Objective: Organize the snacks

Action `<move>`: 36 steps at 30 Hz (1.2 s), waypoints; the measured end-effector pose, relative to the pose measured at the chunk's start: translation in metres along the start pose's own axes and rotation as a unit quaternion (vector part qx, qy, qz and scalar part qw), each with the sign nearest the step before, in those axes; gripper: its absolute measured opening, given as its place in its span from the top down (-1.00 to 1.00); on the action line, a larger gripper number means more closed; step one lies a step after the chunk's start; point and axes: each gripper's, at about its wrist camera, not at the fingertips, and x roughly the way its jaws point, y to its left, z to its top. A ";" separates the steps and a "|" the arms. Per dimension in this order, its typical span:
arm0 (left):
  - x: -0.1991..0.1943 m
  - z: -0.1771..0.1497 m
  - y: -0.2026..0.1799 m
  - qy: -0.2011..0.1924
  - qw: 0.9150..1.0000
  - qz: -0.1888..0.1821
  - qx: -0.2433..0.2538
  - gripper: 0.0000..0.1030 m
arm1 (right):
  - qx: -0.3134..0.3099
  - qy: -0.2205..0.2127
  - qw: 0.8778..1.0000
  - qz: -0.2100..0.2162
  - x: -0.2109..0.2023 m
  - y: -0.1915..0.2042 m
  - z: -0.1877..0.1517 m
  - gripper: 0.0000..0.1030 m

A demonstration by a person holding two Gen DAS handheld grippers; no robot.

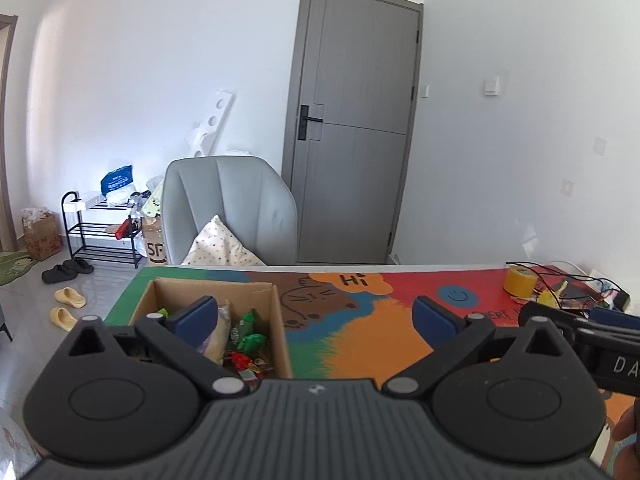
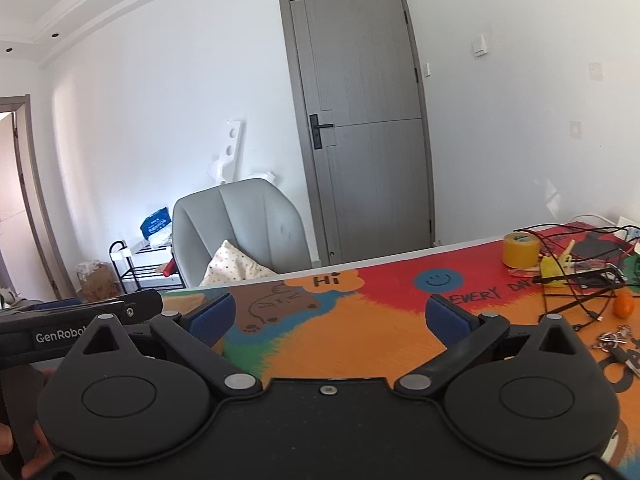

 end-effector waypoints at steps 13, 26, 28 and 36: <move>-0.021 -0.005 0.010 0.002 1.000 -0.026 0.008 -0.99 | 0.004 -0.001 1.000 -0.014 -0.024 0.007 -0.005 -1.00; -0.049 -0.010 0.041 0.013 1.000 -0.007 -0.010 -0.99 | -0.013 0.029 0.999 -0.029 -0.047 0.022 -0.018 -1.00; -0.053 -0.013 0.039 0.016 1.000 -0.003 0.003 -0.99 | -0.021 0.027 0.999 -0.034 -0.051 0.024 -0.016 -1.00; -0.065 -0.020 0.038 0.025 0.999 -0.007 0.019 -0.99 | -0.035 0.023 0.998 -0.040 -0.065 0.028 -0.012 -1.00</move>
